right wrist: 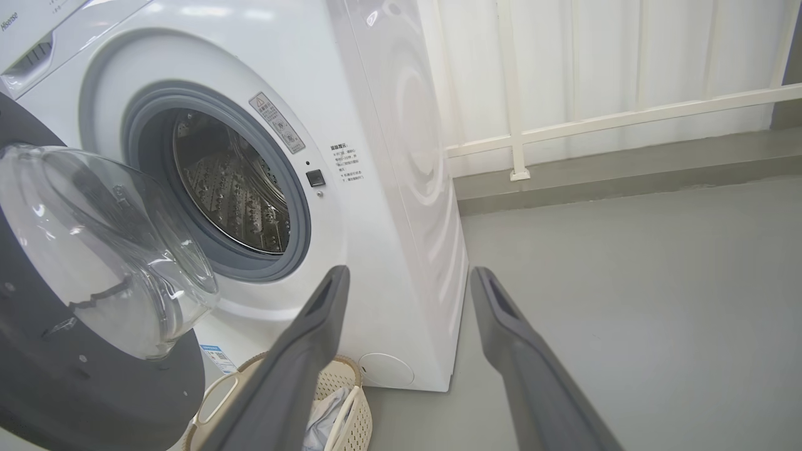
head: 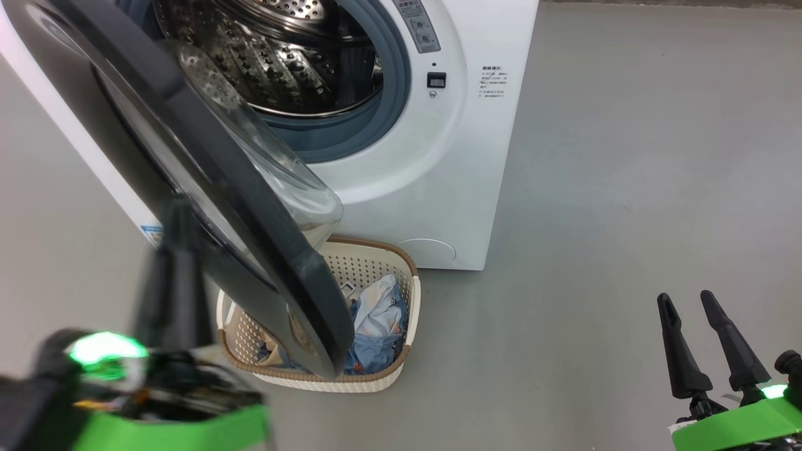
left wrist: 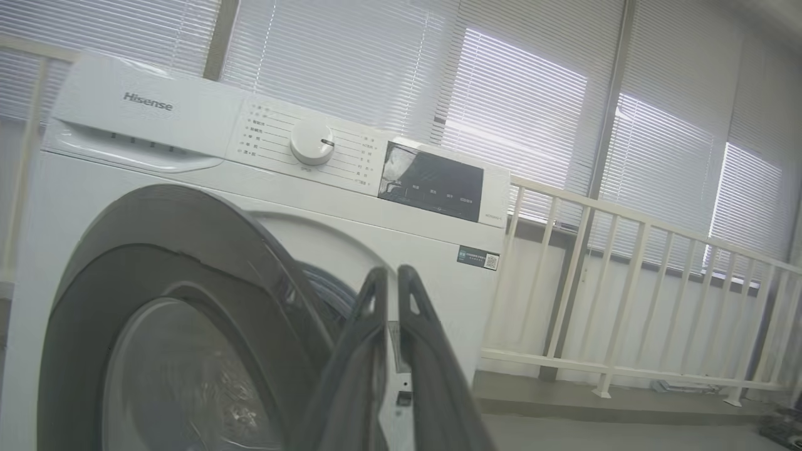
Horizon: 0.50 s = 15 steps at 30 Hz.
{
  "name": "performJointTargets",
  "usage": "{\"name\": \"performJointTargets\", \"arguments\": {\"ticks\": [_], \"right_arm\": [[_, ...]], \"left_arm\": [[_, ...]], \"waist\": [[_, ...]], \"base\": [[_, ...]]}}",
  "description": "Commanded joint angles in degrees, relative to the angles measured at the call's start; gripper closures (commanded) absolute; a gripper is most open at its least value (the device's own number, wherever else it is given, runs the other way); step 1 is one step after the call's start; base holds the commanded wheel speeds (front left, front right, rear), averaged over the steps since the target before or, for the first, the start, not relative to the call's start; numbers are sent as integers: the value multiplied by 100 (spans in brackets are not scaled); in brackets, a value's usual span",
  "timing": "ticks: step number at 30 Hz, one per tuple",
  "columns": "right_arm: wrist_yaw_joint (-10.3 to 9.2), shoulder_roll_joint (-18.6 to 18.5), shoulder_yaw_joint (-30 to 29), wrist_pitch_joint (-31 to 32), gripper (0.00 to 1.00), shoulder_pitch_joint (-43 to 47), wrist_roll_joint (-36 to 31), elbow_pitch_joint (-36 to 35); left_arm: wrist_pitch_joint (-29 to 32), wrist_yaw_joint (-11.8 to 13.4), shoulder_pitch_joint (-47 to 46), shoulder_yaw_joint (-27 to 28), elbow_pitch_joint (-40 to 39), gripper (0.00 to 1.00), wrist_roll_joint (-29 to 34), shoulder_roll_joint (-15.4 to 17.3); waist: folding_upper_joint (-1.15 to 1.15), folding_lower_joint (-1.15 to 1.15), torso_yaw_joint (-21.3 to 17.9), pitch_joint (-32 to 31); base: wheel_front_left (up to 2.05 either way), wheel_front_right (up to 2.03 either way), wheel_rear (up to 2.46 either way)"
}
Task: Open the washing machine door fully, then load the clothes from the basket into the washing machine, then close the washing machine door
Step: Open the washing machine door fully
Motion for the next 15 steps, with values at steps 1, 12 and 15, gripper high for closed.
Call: {"name": "performJointTargets", "arguments": {"ticks": [1, 12, 15], "right_arm": [[32, -96, 84, -69, 0, 1, -124, -160], [32, -33, 138, -69, 0, -86, -172, -125], [32, -32, 155, -69, 0, -101, -177, -99]], "left_arm": [[278, -75, -294, -283, -367, 100, 115, -33], [429, -161, -604, -1702, 511, 100, -193, -403], [299, -141, -668, -1823, 968, 100, -358, -429]], "waist": [[0, 0, -24, 23], [0, 0, -132, 97], [0, 0, -149, 102]], "base": [[0, 0, 0], [0, 0, 0], [0, 0, 0]]}}
